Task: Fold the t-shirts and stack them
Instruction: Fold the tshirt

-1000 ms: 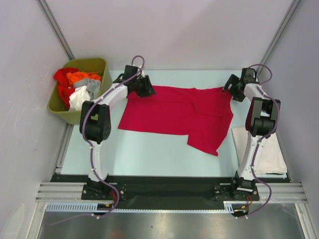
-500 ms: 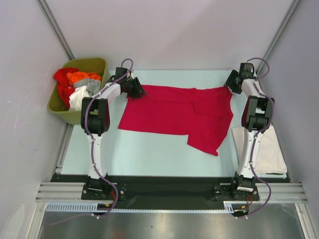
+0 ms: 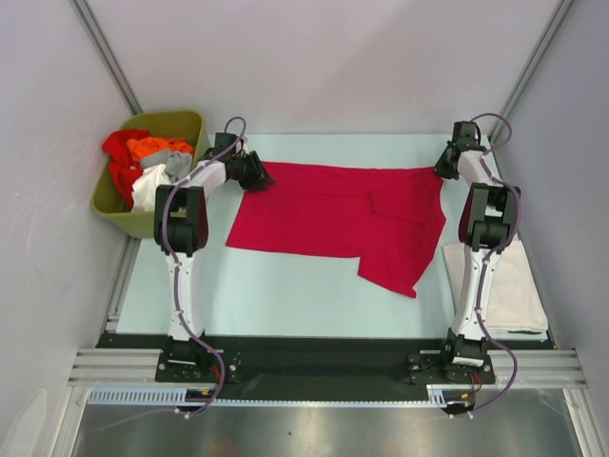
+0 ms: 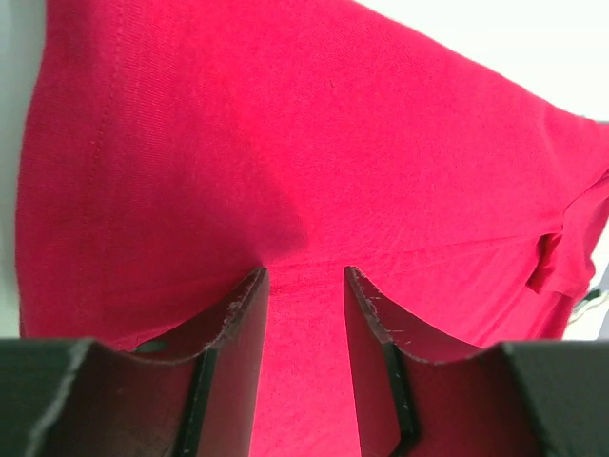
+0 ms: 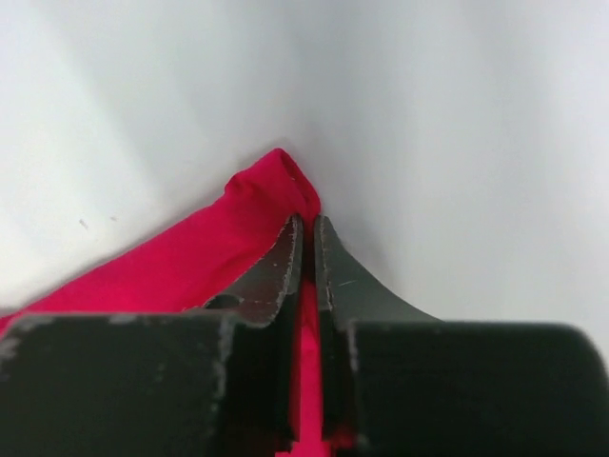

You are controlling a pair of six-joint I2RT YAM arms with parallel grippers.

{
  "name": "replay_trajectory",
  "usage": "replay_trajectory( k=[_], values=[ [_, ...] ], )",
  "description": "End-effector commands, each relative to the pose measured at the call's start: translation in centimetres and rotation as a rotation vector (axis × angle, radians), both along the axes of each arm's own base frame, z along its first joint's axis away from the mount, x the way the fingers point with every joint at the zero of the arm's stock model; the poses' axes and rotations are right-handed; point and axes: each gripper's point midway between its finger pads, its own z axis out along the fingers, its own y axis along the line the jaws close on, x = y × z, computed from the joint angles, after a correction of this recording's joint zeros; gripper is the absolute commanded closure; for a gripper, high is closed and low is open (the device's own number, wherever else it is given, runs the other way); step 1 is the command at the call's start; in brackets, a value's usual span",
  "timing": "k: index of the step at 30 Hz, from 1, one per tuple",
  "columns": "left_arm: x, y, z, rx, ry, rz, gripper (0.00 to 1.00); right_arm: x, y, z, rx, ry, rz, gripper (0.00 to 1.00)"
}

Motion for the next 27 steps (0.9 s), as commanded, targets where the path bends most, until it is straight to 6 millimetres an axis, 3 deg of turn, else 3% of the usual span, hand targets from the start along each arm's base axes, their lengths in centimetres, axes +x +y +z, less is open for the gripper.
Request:
replay_trajectory(
  k=[1, 2, 4, 6, 7, 9, 10, 11, 12, 13, 14, 15, 16, 17, 18, 19, 20, 21, 22, 23, 24, 25, 26, 27],
  values=[
    [1.3, 0.0, 1.5, -0.03, -0.046, 0.003, 0.57, 0.2, -3.6, 0.2, -0.058, -0.002, -0.115, 0.96],
    [1.3, 0.0, 1.5, -0.032, -0.045, 0.003, 0.57, 0.3, -3.7, 0.3, -0.042, -0.005, -0.122, 0.96],
    [1.4, 0.0, 2.4, -0.029, -0.063, 0.003, 0.57, 1.0, -3.2, 1.0, -0.013, -0.026, -0.098, 0.84],
    [1.5, 0.2, 3.1, -0.019, -0.078, 0.006, 0.56, 1.3, -2.8, 2.1, -0.017, -0.035, -0.083, 0.56],
    [1.5, 0.3, 3.6, -0.016, -0.087, 0.007, 0.56, 1.0, -2.5, 2.4, -0.012, -0.017, -0.075, 0.5],
    [1.1, 0.4, 5.5, -0.005, -0.112, 0.009, 0.53, 1.6, -2.6, 5.3, -0.02, -0.051, -0.066, 0.39],
    [0.8, 0.6, 6.1, 0.003, -0.116, 0.015, 0.52, 0.4, -2.8, 5.7, -0.026, -0.002, -0.084, 0.29],
    [0.4, 0.7, 8.0, 0.014, -0.146, 0.011, 0.51, 0.4, -3.0, 7.8, -0.032, -0.021, -0.096, 0.25],
    [-0.3, 0.5, 8.1, 0.024, -0.14, 0.005, 0.5, -0.2, -3.1, 8.4, -0.036, -0.008, -0.1, 0.21],
    [-0.9, 0.6, 8.6, 0.038, -0.138, 0.004, 0.5, -1.7, -3.6, 10.5, -0.066, 0.003, -0.13, 0.18],
    [-1.4, 0.6, 9.4, 0.052, -0.156, -0.008, 0.5, -2.5, -3.6, 11.4, -0.073, 0.009, -0.147, 0.15],
    [-2.6, 0.2, 10.5, 0.057, -0.169, -0.019, 0.49, -4.1, -3.4, 10.2, -0.068, 0.065, -0.147, 0.13],
    [-3.3, 0.1, 11.1, 0.068, -0.173, -0.023, 0.49, -5.1, -2.9, 13.2, -0.066, 0.023, -0.155, 0.12],
    [-4.1, -0.1, 11.6, 0.076, -0.181, -0.034, 0.49, -6.0, -2.6, 13.7, -0.058, 0.025, -0.161, 0.12],
    [-5.7, -0.6, 12.4, 0.085, -0.192, -0.05, 0.49, -8.0, -1.9, 12.0, -0.045, 0.088, -0.159, 0.11],
    [-6.7, -0.6, 12.5, 0.096, -0.184, -0.056, 0.49, -8.9, -1.0, 12.1, -0.01, 0.088, -0.154, 0.11],
    [-7.7, -0.6, 12.4, 0.119, -0.179, -0.059, 0.5, -10.2, 0.1, 14.2, 0.008, 0.054, -0.137, 0.12],
    [-9.5, -0.6, 11.1, 0.129, -0.136, -0.066, 0.5, -11.1, 0.8, 14.3, 0.02, 0.053, -0.133, 0.13],
    [-10.7, -0.4, 12.1, 0.123, -0.147, -0.057, 0.5, -13.4, 2.1, 11.7, 0.057, 0.12, -0.111, 0.13],
    [-11.8, -0.1, 12.0, 0.125, -0.136, -0.047, 0.51, -14.6, 3.5, 14.3, 0.064, 0.061, -0.077, 0.13],
    [-13.7, 0.7, 9.9, 0.153, -0.081, -0.026, 0.51, -15.4, 4.2, 14.4, 0.072, 0.048, -0.064, 0.14],
    [-14.6, 1.2, 11.0, 0.156, -0.101, 0.003, 0.52, -17.9, 5.7, 12.2, 0.108, 0.1, -0.028, 0.14],
    [-15.4, 1.7, 10.6, 0.167, -0.089, 0.022, 0.52, -19.0, 6.5, 12.5, 0.115, 0.088, 0.004, 0.14],
    [-16.9, 2.9, 8.8, 0.205, -0.041, 0.064, 0.53, -20.5, 8.1, 14.3, 0.128, 0.038, 0.055, 0.15]
  ],
)
